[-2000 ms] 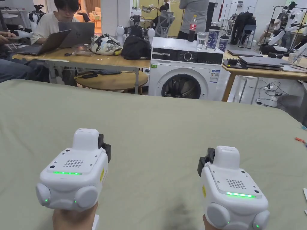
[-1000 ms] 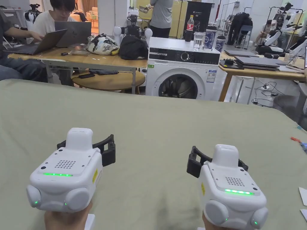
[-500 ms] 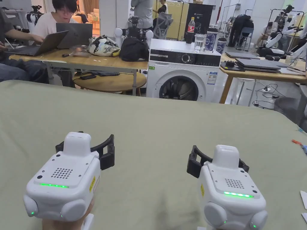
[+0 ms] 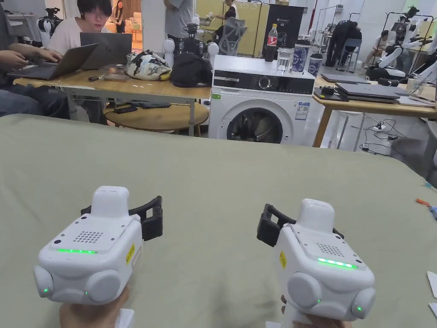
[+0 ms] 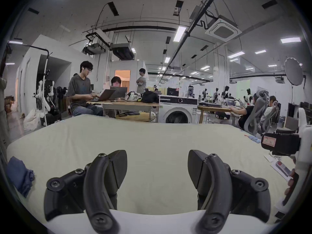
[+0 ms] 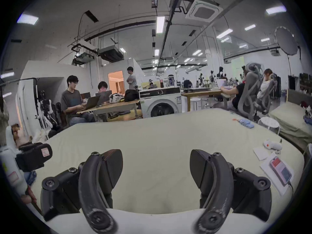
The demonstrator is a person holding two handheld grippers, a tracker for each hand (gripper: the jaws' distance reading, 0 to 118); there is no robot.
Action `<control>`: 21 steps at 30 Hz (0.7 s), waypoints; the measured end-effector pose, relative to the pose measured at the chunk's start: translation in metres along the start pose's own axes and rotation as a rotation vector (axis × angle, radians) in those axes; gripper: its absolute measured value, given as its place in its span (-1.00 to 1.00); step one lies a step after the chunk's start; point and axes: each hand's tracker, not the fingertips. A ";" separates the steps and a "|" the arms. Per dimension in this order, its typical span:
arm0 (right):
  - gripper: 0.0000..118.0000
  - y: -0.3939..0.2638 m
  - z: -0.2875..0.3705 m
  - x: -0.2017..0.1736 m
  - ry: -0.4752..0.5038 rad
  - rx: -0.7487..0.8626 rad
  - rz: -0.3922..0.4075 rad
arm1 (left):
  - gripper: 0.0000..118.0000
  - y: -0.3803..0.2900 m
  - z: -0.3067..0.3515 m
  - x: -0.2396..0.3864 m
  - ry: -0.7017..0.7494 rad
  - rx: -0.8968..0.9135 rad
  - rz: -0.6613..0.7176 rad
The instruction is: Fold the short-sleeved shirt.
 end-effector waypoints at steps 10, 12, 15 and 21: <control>0.42 0.000 -0.005 0.006 -0.034 -0.057 -0.026 | 0.26 -0.001 0.001 0.003 0.034 0.012 -0.050; 0.42 -0.001 -0.005 0.007 -0.041 -0.055 -0.028 | 0.26 -0.002 0.003 0.003 0.034 0.021 -0.051; 0.42 -0.002 -0.005 0.008 -0.054 -0.043 -0.025 | 0.26 -0.004 0.007 0.005 0.045 0.040 -0.064; 0.42 -0.005 -0.003 0.007 -0.074 -0.020 -0.003 | 0.26 -0.004 0.010 0.006 0.041 0.048 -0.079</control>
